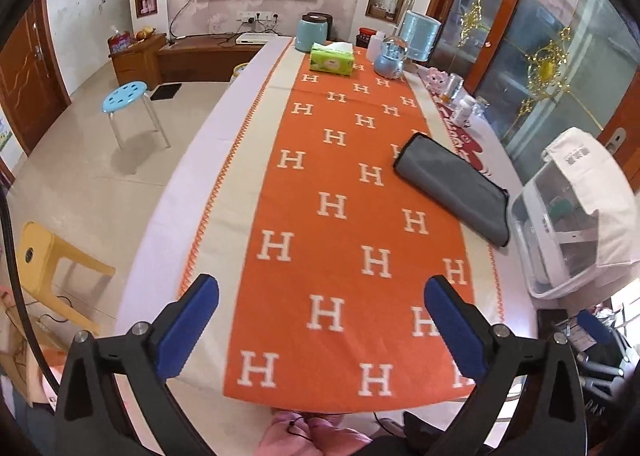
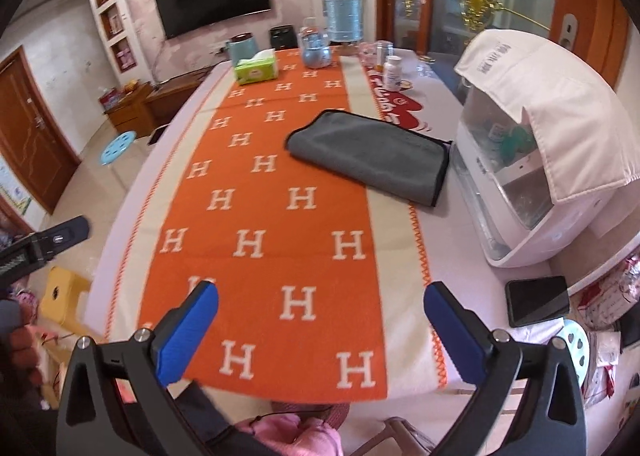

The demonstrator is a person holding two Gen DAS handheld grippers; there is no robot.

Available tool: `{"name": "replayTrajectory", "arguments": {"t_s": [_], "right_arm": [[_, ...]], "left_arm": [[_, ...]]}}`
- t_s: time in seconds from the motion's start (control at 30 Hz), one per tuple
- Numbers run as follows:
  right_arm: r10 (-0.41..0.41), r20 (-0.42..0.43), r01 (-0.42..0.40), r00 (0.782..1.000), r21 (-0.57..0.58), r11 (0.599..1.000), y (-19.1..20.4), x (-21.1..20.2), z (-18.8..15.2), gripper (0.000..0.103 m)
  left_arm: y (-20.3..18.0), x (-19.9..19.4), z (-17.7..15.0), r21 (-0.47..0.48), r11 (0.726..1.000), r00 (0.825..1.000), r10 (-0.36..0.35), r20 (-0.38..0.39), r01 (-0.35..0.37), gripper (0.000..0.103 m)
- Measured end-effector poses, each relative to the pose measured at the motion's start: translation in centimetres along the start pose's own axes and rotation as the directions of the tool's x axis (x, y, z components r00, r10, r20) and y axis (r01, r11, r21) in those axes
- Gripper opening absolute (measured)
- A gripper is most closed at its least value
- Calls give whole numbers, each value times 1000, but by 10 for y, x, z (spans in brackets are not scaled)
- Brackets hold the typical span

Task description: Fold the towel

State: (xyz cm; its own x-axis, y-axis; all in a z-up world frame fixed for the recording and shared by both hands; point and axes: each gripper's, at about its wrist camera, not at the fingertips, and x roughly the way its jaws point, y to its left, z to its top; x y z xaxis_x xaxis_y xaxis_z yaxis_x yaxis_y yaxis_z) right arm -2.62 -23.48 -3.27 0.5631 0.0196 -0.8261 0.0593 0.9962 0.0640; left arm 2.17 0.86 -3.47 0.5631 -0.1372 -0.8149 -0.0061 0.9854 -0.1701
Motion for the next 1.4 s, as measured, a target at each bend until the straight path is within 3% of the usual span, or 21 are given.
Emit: {"name": "replayTrajectory", "arguments": {"t_s": [0.27, 0.73, 1.23, 1.4], "right_arm": [[74, 27, -73, 997, -28, 997, 13, -29, -9, 103], [59, 106, -63, 993, 35, 997, 14, -44, -25, 103], [51, 159, -54, 986, 17, 998, 15, -48, -26, 103], [51, 132, -54, 990, 22, 998, 11, -41, -24, 103]], "left_arm": [[-15, -21, -10, 46, 999, 1000, 12, 26, -14, 102], [-20, -57, -24, 78, 992, 982, 86, 169, -100, 102], [-32, -53, -28, 116, 986, 978, 96, 184, -118, 102], [-37, -51, -27, 128, 985, 978, 94, 184, -119, 102]]}}
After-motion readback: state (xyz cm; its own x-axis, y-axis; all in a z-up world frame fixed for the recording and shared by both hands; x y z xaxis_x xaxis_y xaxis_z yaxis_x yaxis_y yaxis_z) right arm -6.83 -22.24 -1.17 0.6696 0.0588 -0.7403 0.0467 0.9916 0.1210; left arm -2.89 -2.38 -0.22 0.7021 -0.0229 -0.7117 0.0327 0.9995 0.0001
